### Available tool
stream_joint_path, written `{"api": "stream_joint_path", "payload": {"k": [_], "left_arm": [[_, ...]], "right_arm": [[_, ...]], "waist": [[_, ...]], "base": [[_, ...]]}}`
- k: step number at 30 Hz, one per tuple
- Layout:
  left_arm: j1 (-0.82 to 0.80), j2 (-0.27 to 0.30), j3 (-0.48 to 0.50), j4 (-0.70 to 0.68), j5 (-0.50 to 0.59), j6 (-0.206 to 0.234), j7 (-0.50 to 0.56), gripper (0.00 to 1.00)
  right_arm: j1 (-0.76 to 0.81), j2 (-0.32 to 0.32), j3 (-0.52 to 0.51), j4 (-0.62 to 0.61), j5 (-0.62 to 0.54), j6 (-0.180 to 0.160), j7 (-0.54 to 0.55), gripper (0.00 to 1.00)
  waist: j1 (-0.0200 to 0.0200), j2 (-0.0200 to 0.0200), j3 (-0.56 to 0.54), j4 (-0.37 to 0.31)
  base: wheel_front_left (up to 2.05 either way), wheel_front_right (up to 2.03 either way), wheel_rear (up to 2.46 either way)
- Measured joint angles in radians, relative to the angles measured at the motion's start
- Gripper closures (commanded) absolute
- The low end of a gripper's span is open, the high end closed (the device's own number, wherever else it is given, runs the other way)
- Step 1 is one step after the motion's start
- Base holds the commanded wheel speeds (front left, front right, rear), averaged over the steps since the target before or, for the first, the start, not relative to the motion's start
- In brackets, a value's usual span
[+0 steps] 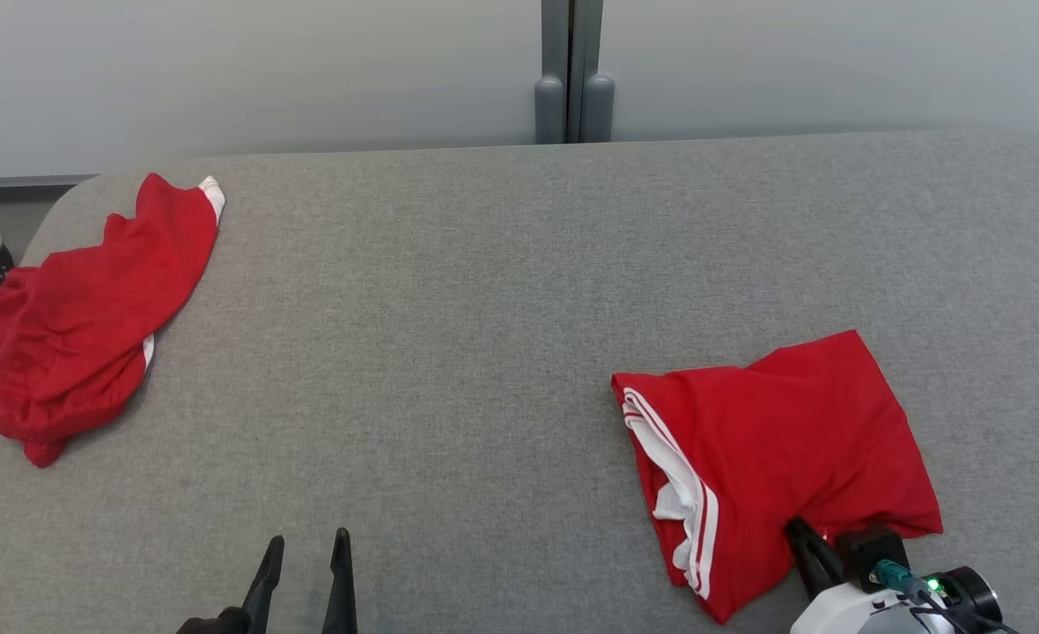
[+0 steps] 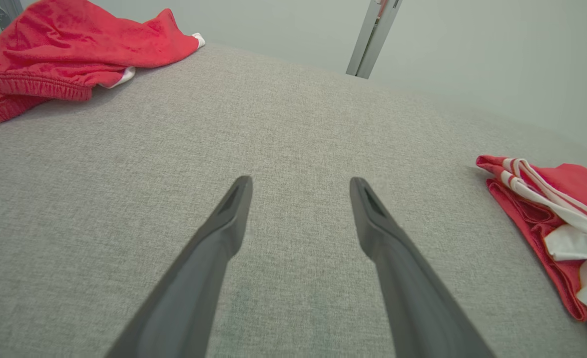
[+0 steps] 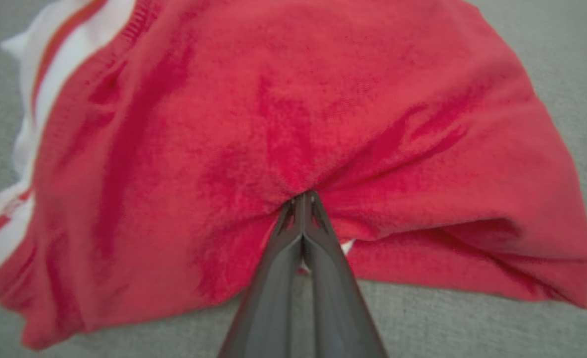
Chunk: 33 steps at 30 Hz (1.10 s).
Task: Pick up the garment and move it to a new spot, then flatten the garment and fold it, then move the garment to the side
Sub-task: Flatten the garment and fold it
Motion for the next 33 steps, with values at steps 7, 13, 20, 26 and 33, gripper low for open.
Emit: {"api": "stream_joint_path", "payload": {"k": [7,13,20,26,33], "left_arm": [[0.000,0.000,0.006,0.002,0.000,0.000,0.000,0.00],[0.002,0.000,0.007,0.000,0.000,0.001,0.000,0.00],[0.008,0.000,0.006,-0.007,-0.003,0.004,0.000,0.00],[0.010,0.000,0.010,-0.009,-0.003,0.004,0.000,0.00],[0.023,0.000,0.029,-0.016,0.001,0.000,0.000,0.00]], "right_arm": [[-0.002,0.015,0.089,-0.001,0.028,-0.004,-0.003,1.00],[0.034,0.002,0.120,-0.059,0.052,-0.001,-0.002,1.00],[0.075,-0.051,0.094,-0.160,0.074,0.000,-0.001,1.00],[0.120,-0.073,0.001,-0.274,0.103,0.001,0.002,1.00],[0.155,-0.064,-0.209,-0.436,0.080,0.000,0.001,0.51]], "waist": [[0.0000,0.0000,-0.009,0.007],[0.0000,0.0000,-0.023,-0.004],[0.0000,0.0000,-0.029,-0.029],[0.0000,0.0000,-0.038,-0.045],[0.0000,0.0000,-0.057,-0.063]], "base": [[0.00,0.00,0.00],[0.00,0.00,0.00],[0.00,0.00,0.00],[0.00,0.00,0.00],[0.00,0.00,0.00]]}}
